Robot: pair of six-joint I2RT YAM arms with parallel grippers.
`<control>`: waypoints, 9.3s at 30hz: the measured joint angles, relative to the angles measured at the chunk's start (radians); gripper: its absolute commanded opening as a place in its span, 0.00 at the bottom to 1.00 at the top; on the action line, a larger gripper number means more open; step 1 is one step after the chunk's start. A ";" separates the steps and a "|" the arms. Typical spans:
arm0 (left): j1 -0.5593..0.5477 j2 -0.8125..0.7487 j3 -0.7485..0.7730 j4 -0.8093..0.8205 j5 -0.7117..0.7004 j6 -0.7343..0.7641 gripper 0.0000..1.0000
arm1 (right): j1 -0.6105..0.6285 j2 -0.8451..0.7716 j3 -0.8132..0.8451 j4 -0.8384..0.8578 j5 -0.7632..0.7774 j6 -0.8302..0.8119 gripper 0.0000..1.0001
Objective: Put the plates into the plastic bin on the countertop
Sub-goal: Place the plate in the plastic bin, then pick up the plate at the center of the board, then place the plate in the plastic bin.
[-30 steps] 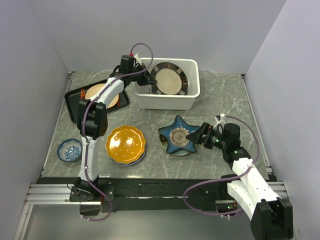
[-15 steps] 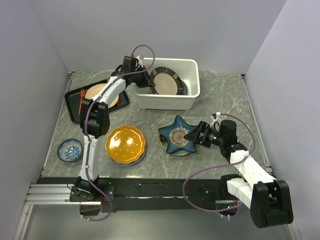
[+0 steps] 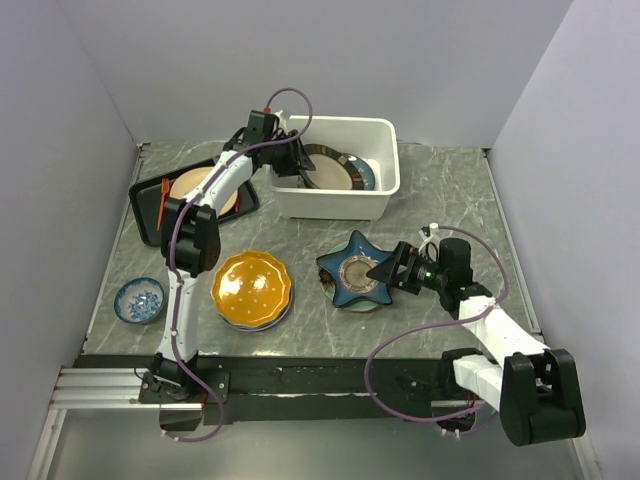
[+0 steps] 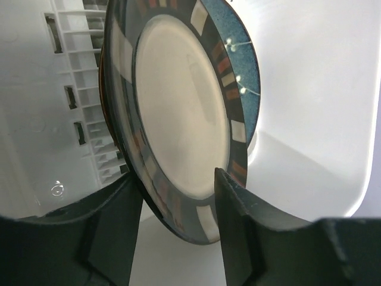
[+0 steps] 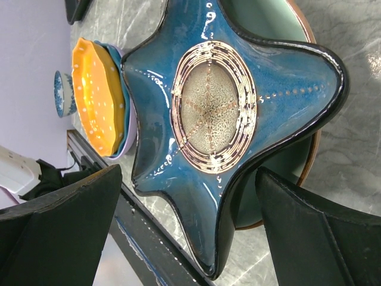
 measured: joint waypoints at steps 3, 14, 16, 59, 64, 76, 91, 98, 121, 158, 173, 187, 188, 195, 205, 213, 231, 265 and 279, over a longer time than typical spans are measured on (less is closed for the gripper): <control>-0.002 0.000 0.011 -0.014 -0.013 0.009 0.61 | 0.000 0.011 0.000 0.011 0.000 0.000 1.00; -0.016 0.000 0.031 -0.065 -0.084 0.062 0.67 | 0.000 0.040 0.000 0.035 -0.005 0.000 1.00; -0.019 0.000 0.036 -0.080 -0.095 0.074 0.68 | 0.000 0.040 0.000 0.035 -0.005 0.000 1.00; -0.055 -0.573 -0.462 0.065 -0.262 0.137 0.74 | 0.014 0.025 0.124 -0.105 0.043 -0.052 1.00; -0.064 -0.595 -0.604 0.127 -0.230 0.119 0.73 | 0.044 -0.014 0.147 -0.119 0.081 -0.051 1.00; -0.068 -0.690 -0.851 0.206 -0.229 0.100 0.74 | 0.347 0.108 0.239 -0.111 0.171 -0.025 1.00; -0.068 -0.940 -0.960 0.207 -0.311 0.074 0.76 | 0.575 0.412 0.510 -0.071 0.230 -0.037 0.91; -0.068 -1.022 -1.028 0.161 -0.375 0.067 0.78 | 0.636 0.560 0.661 -0.141 0.304 -0.087 0.71; -0.068 -0.983 -1.141 0.196 -0.377 0.048 0.78 | 0.731 0.769 0.806 -0.250 0.489 -0.106 0.66; -0.026 -1.080 -1.199 0.214 -0.364 0.045 0.79 | 0.799 0.826 0.857 -0.293 0.591 -0.076 0.00; -0.013 -1.039 -1.253 0.292 -0.314 0.007 0.78 | 0.753 0.726 0.811 -0.333 0.608 -0.076 0.00; -0.013 -1.104 -1.265 0.316 -0.326 0.005 0.79 | 0.700 0.581 0.738 -0.348 0.607 -0.055 0.00; -0.013 -1.110 -1.265 0.316 -0.329 0.005 0.79 | 0.700 0.575 0.738 -0.349 0.607 -0.055 0.00; -0.013 -1.145 -1.265 0.269 -0.380 0.013 0.81 | 0.694 0.568 0.738 -0.349 0.598 -0.057 0.00; -0.010 -1.247 -1.263 0.179 -0.456 0.027 0.84 | 0.618 0.566 0.738 -0.349 0.516 -0.065 0.00; -0.003 -1.238 -1.262 0.158 -0.457 0.027 0.84 | 0.504 0.495 0.738 -0.350 0.472 -0.088 0.00; 0.006 -1.111 -1.262 0.299 -0.256 0.026 0.84 | 0.420 0.291 0.634 -0.401 0.476 -0.107 0.00; 0.033 -0.966 -1.381 0.773 0.325 -0.119 0.66 | 0.312 0.159 0.626 -0.436 0.440 -0.114 0.00; 0.044 -0.965 -1.432 0.811 0.338 -0.165 0.14 | 0.306 0.217 0.645 -0.408 0.385 -0.113 0.00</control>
